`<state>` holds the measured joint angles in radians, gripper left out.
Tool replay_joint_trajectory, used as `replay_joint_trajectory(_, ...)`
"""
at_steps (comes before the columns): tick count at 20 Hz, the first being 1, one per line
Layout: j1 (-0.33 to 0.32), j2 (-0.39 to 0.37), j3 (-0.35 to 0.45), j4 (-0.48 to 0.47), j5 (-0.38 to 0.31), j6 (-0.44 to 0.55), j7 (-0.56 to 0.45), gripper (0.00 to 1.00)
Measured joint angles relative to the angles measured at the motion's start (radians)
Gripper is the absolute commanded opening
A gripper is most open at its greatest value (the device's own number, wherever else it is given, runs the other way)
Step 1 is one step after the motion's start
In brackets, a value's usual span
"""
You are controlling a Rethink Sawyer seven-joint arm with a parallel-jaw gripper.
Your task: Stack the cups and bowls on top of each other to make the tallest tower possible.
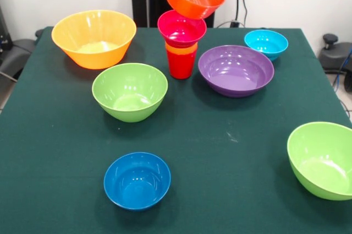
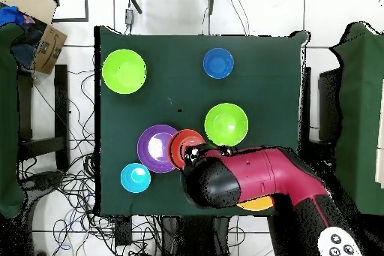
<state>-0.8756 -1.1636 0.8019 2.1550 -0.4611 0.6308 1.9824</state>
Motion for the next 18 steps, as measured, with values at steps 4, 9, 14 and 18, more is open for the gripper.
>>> replay_joint_trajectory(4,0.000,0.018,0.015,0.000,-0.015,-0.009,0.000,0.00)
replay_joint_trajectory(9,-0.003,0.041,0.025,0.004,-0.033,-0.033,0.000,0.00)
replay_joint_trajectory(14,-0.023,0.059,0.037,0.008,-0.059,-0.058,0.000,0.00)
replay_joint_trajectory(18,-0.051,0.082,0.045,0.011,-0.079,-0.072,0.000,0.00)
